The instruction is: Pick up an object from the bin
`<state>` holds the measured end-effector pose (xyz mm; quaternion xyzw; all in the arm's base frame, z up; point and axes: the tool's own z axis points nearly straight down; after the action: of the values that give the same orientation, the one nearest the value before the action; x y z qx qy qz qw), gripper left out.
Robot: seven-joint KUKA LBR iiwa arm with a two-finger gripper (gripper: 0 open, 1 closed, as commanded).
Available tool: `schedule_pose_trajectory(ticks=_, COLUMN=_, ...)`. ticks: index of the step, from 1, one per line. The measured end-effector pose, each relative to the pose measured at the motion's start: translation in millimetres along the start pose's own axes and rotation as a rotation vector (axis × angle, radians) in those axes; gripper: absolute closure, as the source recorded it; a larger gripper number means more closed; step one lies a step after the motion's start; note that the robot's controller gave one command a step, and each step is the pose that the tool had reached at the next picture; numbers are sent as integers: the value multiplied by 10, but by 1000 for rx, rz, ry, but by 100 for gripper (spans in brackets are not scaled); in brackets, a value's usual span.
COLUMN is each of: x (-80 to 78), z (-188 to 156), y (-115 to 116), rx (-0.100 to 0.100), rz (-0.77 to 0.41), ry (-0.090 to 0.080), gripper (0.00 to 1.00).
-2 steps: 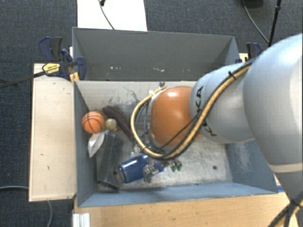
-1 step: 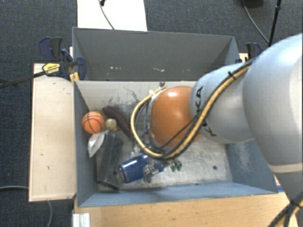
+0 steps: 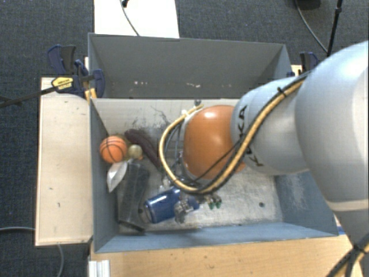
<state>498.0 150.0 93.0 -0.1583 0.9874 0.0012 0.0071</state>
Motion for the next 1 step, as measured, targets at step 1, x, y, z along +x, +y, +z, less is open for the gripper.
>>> schedule_pose_trajectory(ticks=1, x=0, z=0, y=0, rx=0, rz=3, ry=0, gripper=100)
